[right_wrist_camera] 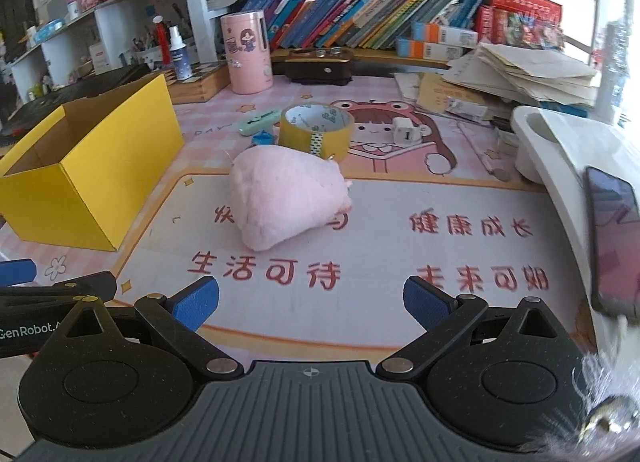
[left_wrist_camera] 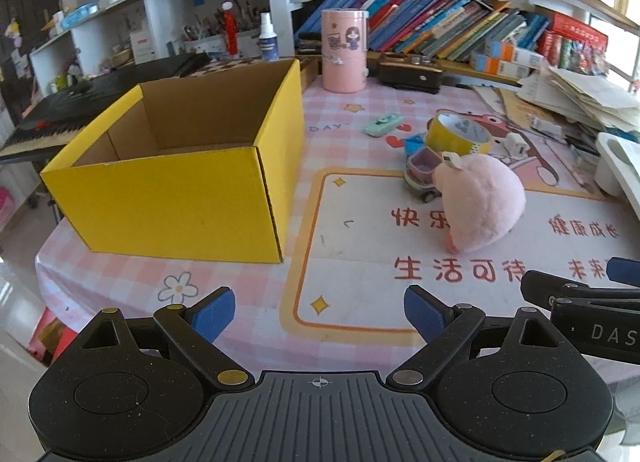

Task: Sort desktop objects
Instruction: 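Close the right gripper on the pink plush while the left approaches the truck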

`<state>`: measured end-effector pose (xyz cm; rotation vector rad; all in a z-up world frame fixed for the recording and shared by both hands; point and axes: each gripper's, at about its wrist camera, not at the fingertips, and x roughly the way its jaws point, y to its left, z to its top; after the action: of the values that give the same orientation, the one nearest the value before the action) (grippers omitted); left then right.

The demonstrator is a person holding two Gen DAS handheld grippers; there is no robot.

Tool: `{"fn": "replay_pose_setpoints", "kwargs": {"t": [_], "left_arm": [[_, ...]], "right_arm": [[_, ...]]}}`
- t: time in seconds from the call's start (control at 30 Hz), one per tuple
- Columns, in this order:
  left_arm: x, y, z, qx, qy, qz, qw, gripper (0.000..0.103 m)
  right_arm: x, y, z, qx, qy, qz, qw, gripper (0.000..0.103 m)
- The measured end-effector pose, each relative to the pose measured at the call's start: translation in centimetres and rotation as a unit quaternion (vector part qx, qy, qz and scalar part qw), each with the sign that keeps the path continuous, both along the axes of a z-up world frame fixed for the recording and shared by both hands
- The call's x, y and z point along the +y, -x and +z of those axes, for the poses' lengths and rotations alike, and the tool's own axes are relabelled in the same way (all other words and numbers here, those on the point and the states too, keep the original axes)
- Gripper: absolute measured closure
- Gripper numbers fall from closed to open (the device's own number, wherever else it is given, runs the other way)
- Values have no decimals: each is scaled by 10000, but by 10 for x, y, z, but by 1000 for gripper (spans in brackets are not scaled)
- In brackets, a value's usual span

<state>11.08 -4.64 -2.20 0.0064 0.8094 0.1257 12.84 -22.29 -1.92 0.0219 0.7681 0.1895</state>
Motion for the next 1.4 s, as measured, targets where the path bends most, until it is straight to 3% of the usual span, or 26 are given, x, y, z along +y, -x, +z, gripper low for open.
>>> {"fn": "replay_pose_setpoints", "kwargs": {"t": [0.7, 1.03, 1.13, 1.27, 1.4], "left_arm": [[-15, -23, 0, 198, -380, 1135, 9926, 10], [-15, -16, -1, 364, -555, 1605, 9848, 10], [-18, -15, 0, 371, -585, 1643, 9840, 10], [-28, -19, 1, 316, -600, 1478, 9867, 10], [-42, -29, 1, 174, -486, 1140, 9921, 11]], "right_arm": [[2, -83, -12, 61, -214, 1277, 9916, 2], [16, -120, -37, 22, 308, 1728, 9845, 0], [17, -126, -44, 43, 335, 1801, 9831, 2], [9, -121, -38, -101, 235, 1888, 9817, 14], [-21, -108, -18, -263, -129, 1520, 9880, 15]]}}
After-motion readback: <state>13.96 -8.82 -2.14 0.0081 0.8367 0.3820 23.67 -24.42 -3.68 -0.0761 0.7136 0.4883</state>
